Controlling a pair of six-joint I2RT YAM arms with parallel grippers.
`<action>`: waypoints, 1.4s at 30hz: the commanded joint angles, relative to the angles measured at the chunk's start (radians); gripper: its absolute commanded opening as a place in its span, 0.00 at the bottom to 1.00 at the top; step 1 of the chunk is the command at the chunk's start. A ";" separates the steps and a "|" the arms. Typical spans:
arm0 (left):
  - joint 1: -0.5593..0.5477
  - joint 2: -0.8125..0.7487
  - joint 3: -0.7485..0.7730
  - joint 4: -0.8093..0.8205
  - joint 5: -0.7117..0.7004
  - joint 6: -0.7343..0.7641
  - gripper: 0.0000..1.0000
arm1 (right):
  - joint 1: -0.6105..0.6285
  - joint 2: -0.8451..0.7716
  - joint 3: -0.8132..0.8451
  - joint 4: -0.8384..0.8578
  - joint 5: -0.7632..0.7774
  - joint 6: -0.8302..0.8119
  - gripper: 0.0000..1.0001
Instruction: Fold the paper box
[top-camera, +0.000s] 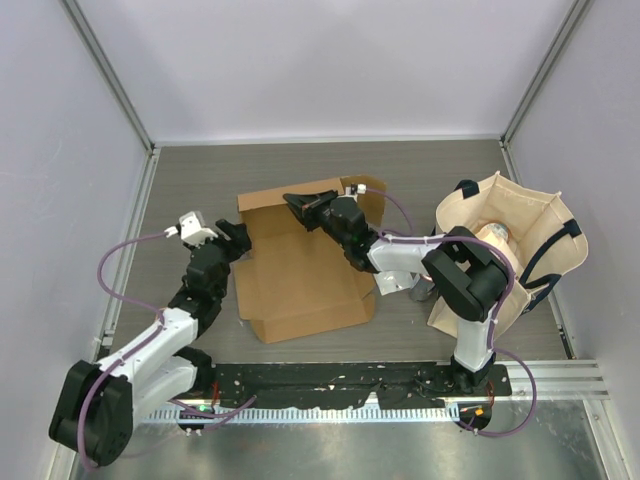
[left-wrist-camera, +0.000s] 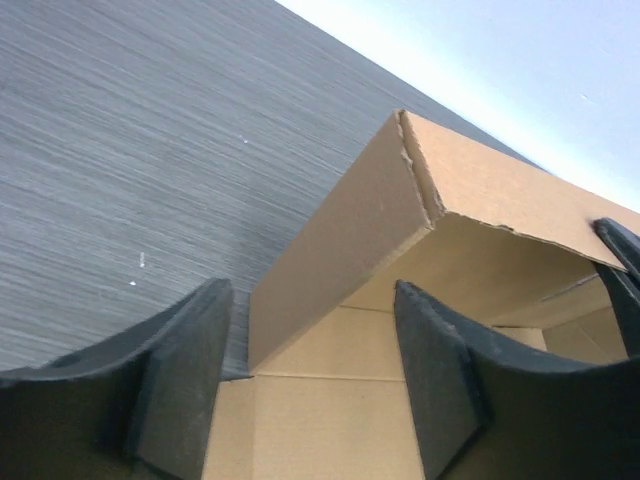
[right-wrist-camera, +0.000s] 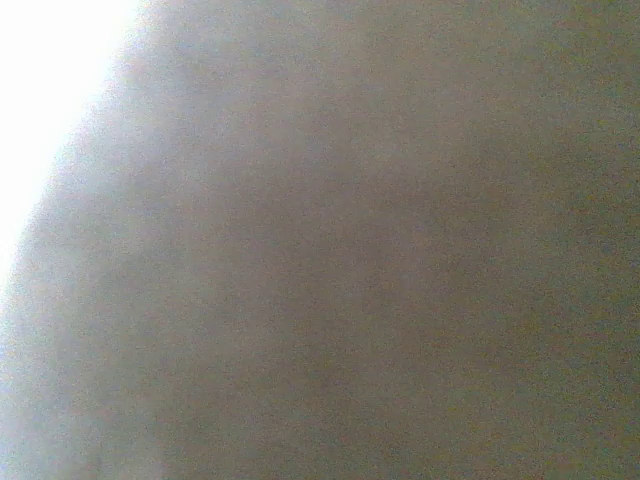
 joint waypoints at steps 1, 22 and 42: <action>0.018 0.010 0.015 0.009 0.100 0.000 0.65 | 0.001 0.009 0.042 0.016 -0.001 0.034 0.06; 0.007 0.354 0.203 0.074 -0.057 0.118 0.22 | 0.002 -0.021 0.065 -0.046 -0.005 -0.067 0.21; -0.002 0.329 0.211 0.046 -0.124 0.243 0.00 | -0.310 -0.699 -0.380 -0.600 -0.229 -1.265 0.72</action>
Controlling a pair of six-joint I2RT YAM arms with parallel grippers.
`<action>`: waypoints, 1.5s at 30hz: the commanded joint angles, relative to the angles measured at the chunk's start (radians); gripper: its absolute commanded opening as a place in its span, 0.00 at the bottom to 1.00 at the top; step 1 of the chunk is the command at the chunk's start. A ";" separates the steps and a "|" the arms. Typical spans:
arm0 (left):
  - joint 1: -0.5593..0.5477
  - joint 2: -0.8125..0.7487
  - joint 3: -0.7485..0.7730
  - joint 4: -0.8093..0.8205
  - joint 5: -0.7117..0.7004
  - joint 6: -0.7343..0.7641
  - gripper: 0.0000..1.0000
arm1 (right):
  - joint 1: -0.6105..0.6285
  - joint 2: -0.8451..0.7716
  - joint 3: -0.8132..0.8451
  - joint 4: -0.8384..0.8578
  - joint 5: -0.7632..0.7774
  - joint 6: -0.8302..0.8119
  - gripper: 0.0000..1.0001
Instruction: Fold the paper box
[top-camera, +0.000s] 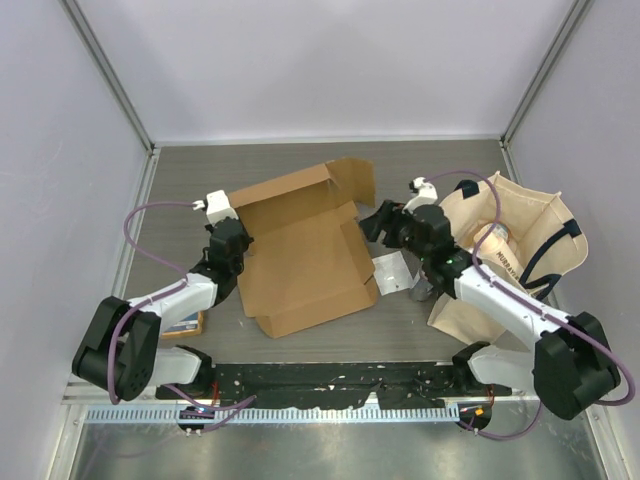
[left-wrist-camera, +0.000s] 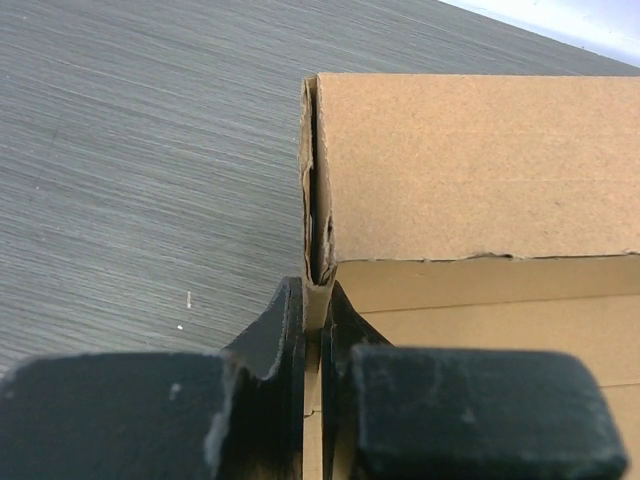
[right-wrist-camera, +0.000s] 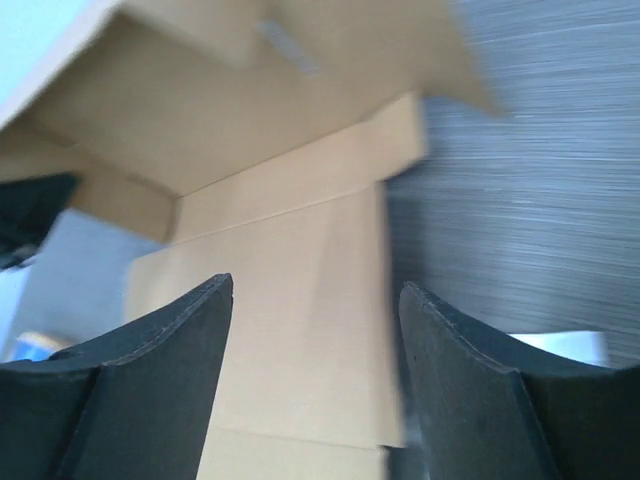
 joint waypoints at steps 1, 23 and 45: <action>-0.003 -0.024 0.021 0.012 -0.043 0.033 0.00 | -0.097 0.023 -0.003 -0.043 -0.139 -0.167 0.69; -0.002 -0.073 0.033 -0.066 -0.037 -0.079 0.00 | 0.066 0.481 0.198 0.256 0.421 -0.038 0.05; -0.002 -0.147 0.027 -0.113 -0.045 -0.178 0.00 | -0.120 0.404 0.100 0.400 0.049 0.184 0.67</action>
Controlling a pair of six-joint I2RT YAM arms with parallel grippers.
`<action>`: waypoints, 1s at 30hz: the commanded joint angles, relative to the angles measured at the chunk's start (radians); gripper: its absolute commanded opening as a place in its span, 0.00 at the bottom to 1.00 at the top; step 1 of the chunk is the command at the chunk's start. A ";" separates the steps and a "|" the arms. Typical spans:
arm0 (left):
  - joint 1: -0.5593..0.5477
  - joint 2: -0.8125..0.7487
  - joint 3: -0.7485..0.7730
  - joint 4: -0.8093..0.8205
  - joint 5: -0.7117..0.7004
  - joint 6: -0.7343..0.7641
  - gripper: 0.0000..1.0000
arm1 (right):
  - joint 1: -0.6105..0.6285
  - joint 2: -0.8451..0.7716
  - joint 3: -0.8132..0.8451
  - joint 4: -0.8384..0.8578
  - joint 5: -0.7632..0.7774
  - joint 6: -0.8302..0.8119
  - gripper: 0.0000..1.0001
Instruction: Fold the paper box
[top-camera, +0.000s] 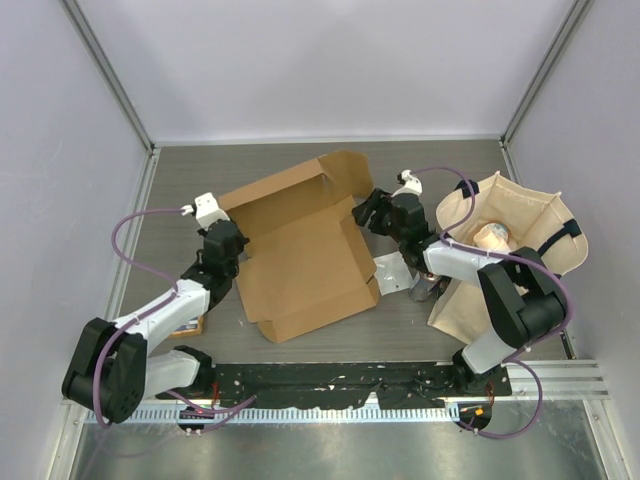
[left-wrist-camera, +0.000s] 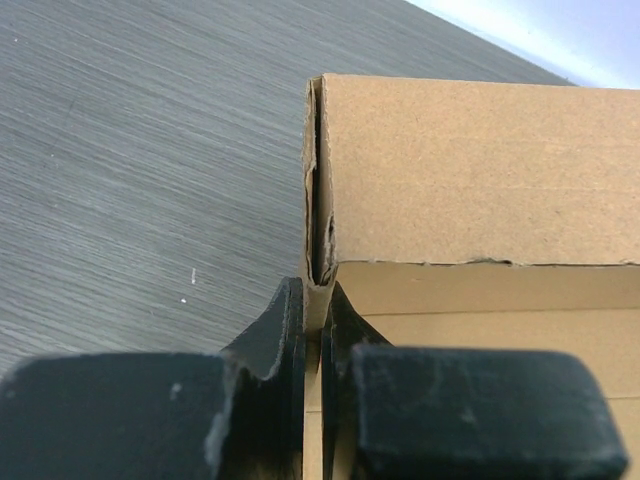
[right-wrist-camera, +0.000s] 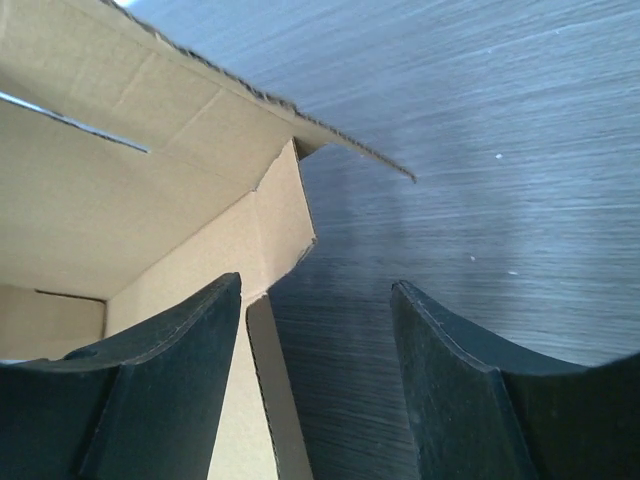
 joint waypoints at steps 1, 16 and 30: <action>0.000 -0.032 0.028 0.022 -0.020 -0.081 0.00 | -0.017 0.014 0.011 0.197 -0.011 0.162 0.67; 0.000 -0.052 0.033 0.017 0.011 -0.110 0.00 | -0.063 0.155 0.019 0.377 -0.138 0.237 0.50; 0.000 -0.025 0.030 0.028 0.024 -0.115 0.01 | -0.028 0.134 0.066 0.346 -0.125 0.170 0.28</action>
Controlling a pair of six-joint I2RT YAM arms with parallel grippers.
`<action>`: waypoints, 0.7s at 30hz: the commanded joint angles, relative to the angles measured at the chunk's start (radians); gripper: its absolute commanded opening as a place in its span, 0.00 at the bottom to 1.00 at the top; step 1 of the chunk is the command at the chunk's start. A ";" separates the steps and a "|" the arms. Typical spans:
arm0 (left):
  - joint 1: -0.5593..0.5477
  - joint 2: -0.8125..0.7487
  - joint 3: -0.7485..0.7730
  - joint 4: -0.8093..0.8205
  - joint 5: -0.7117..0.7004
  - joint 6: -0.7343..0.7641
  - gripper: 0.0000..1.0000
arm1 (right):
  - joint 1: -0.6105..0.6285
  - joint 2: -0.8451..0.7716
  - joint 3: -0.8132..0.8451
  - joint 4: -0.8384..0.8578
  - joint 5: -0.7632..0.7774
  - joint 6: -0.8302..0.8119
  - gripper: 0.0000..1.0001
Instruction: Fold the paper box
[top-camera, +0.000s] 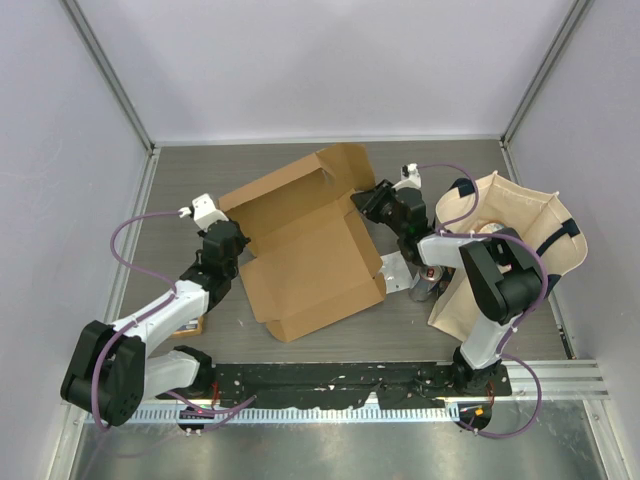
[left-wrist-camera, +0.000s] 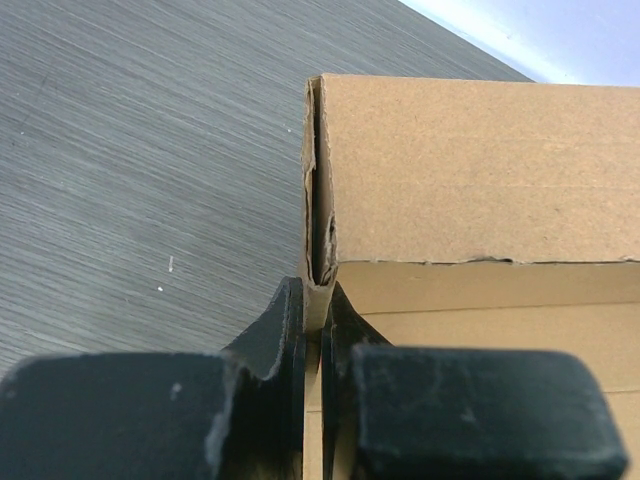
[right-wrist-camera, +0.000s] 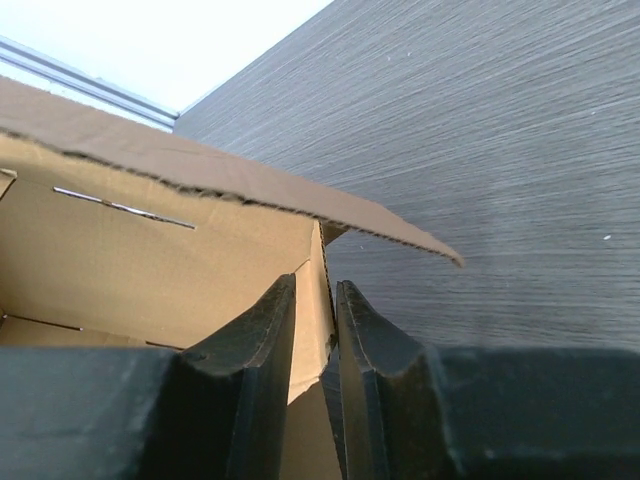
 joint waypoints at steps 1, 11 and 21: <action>0.000 0.000 0.030 0.051 0.001 -0.029 0.00 | 0.037 -0.041 0.026 0.030 0.016 -0.045 0.29; 0.000 0.002 0.033 0.053 0.011 -0.031 0.00 | 0.122 -0.053 0.046 0.015 0.043 -0.083 0.33; 0.000 -0.001 0.048 0.045 0.018 -0.028 0.00 | 0.194 0.039 0.249 -0.384 0.149 -0.284 0.40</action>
